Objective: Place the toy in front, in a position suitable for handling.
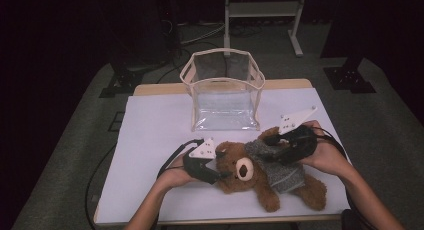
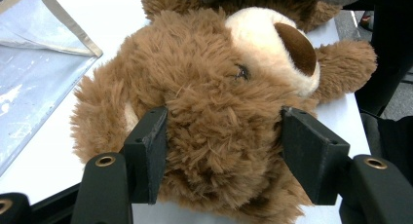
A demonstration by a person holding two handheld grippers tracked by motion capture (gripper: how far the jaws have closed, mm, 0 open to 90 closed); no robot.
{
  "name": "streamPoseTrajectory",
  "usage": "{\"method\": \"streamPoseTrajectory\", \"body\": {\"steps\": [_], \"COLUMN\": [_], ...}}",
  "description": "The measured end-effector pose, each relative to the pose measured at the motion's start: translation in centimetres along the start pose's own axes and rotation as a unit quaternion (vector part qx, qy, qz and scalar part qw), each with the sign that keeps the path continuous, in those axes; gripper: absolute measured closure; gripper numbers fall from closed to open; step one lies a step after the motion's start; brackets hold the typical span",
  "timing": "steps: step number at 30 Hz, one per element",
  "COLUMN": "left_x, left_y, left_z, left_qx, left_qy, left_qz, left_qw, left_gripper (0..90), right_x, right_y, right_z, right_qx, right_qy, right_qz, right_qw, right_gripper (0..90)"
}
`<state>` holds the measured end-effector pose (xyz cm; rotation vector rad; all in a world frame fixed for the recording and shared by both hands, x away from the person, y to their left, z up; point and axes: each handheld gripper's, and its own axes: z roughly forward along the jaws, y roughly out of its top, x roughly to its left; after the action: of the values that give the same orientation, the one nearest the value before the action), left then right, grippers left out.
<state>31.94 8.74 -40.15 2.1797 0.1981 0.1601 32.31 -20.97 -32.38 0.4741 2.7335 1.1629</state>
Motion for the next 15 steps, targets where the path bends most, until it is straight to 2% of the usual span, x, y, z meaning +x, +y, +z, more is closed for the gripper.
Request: {"method": "streamPoseTrajectory", "body": {"steps": [5,8,9,11,15], "left_x": [0.1,0.1,0.1,0.1,0.0], "left_y": [0.0,0.0,0.0,-0.1,-0.1], "left_z": [0.0,0.0,0.0,0.0,0.0], "left_qx": [-0.001,-0.002,-0.001,0.0,0.0], "left_qy": [-0.001,-0.002,-0.002,-0.002,-0.002], "left_qz": [0.001,0.0,0.0,0.0,0.0], "left_qw": [1.0,1.0,1.0,1.0,1.0], "left_gripper": [36.9,36.9,36.9,36.9,36.9], "right_x": [0.3,0.5,0.6,0.7,0.9], "right_y": [-0.9,-1.5,-1.7,-1.8,-1.8], "right_z": [0.6,1.5,2.2,2.5,2.8], "right_qx": [0.019,0.032,0.038,0.039,0.044], "right_qy": [0.005,-0.002,-0.003,-0.006,-0.009], "right_qz": [-0.004,-0.008,-0.005,-0.005,-0.01], "right_qw": [0.9998,0.9995,0.9993,0.9992,0.9989], "right_gripper": [38.5,41.9,46.6,49.1,66.4]}}
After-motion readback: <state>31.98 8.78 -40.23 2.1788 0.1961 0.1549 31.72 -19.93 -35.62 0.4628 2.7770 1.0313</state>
